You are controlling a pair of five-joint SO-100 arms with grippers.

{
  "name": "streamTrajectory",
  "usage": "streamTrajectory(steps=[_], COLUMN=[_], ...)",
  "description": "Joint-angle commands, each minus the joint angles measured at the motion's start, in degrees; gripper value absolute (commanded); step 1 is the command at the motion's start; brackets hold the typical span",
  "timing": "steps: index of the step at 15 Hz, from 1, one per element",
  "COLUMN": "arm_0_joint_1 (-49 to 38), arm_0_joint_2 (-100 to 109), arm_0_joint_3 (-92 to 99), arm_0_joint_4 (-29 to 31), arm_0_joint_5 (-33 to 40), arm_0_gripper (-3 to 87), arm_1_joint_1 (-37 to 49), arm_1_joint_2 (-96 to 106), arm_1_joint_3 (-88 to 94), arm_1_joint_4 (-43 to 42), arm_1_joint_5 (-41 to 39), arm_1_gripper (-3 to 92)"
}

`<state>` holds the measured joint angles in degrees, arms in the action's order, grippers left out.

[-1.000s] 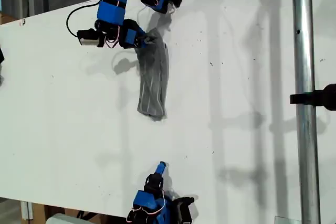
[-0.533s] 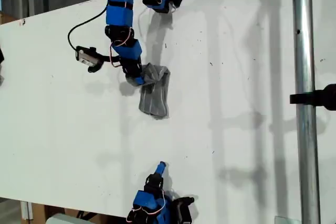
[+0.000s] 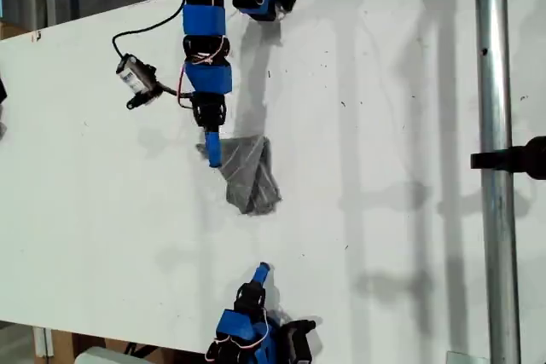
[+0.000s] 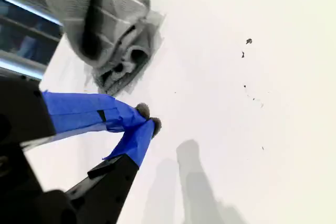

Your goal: Grasp corners of a towel and fold twice.

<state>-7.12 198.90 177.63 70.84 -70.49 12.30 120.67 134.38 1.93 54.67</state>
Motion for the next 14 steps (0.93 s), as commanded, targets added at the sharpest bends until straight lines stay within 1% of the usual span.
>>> streamTrajectory(steps=[1, 3, 4, 5, 6, 8, 11, 12, 14], arm_0_joint_1=[-0.2, -0.4, -0.4, -0.4, -0.8, -0.8, -0.4, -0.6, -0.8], arm_0_joint_2=[0.5, 0.5, 0.5, 0.5, 0.5, 0.5, 0.5, 0.5, 0.5], arm_0_joint_3=[0.4, 0.4, 0.4, 0.4, 0.4, 0.4, 0.4, 0.4, 0.4], arm_0_joint_4=[-1.1, -1.1, -1.1, -1.3, -1.4, -1.5, -1.4, -1.5, -1.6], arm_0_joint_5=[-0.1, -0.1, -0.2, 0.2, 0.4, 0.4, 0.2, 0.3, 0.4], arm_0_gripper=[-2.9, -2.9, -2.9, -2.9, -2.9, -2.9, -2.9, -2.9, -2.9], arm_1_joint_1=[3.2, 5.4, 6.9, 7.1, 6.9, 6.1, 5.4, 4.7, 3.3], arm_1_joint_2=[14.1, 26.4, 33.9, 38.0, 37.6, 36.7, 35.1, 31.3, 17.1], arm_1_joint_3=[1.7, 5.6, 9.1, 10.5, 9.4, 9.2, 9.2, 8.7, 4.0], arm_1_joint_4=[3.2, 13.4, 17.1, 18.5, 20.0, 20.2, 23.7, 23.6, 19.5], arm_1_joint_5=[-0.8, -0.8, -0.4, -0.4, -0.4, -0.7, 0.1, 1.1, 2.0], arm_1_gripper=[21.2, 21.2, 21.2, 21.2, 21.2, 21.2, 21.2, 21.2, 21.2])
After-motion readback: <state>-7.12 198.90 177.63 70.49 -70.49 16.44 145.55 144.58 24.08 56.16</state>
